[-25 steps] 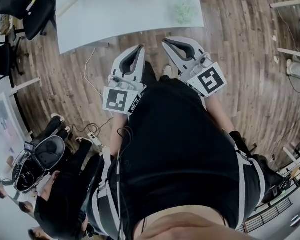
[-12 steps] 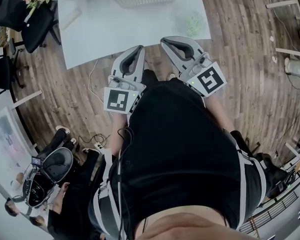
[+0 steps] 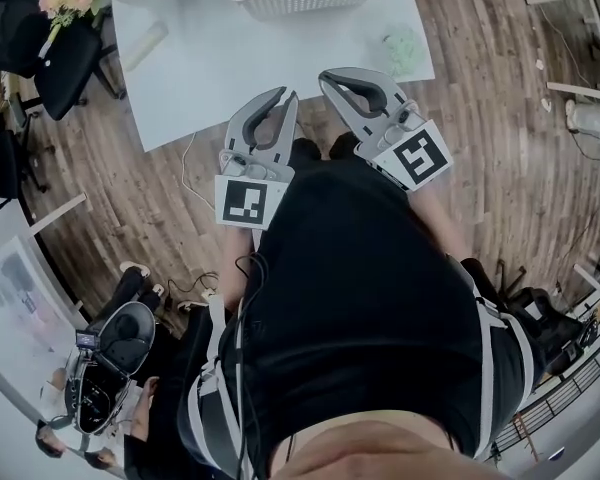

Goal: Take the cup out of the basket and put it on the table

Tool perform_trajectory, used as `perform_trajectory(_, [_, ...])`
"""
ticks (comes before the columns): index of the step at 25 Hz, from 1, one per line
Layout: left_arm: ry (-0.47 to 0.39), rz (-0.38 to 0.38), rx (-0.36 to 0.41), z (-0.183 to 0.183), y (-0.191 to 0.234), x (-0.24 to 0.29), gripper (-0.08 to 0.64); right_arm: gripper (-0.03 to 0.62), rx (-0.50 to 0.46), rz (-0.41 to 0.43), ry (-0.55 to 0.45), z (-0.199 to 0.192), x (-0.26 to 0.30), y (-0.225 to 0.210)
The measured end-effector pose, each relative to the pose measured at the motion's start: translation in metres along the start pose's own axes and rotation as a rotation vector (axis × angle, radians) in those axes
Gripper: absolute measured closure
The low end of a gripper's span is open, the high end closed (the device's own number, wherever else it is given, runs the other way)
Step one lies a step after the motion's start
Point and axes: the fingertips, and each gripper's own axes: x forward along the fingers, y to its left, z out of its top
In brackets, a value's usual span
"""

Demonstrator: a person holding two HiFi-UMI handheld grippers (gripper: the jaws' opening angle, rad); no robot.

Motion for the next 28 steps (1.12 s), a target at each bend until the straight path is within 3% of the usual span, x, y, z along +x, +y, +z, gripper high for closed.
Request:
perform_trajectory(5, [-0.012, 0.005, -0.048, -0.003, 0.023, 0.000, 0.525, 0.574, 0.022, -0.035, 0.000, 0.002, 0.014, -0.001])
perform_trajectory(12, [-0.010, 0.000, -0.023, 0.003, 0.027, 0.017, 0.525, 0.574, 0.014, -0.039, 0.013, 0.004, 0.014, -0.017])
perform_trajectory(28, [-0.027, 0.078, -0.057, 0.027, 0.028, 0.097, 0.538, 0.574, 0.034, 0.055, -0.043, 0.014, 0.017, -0.105])
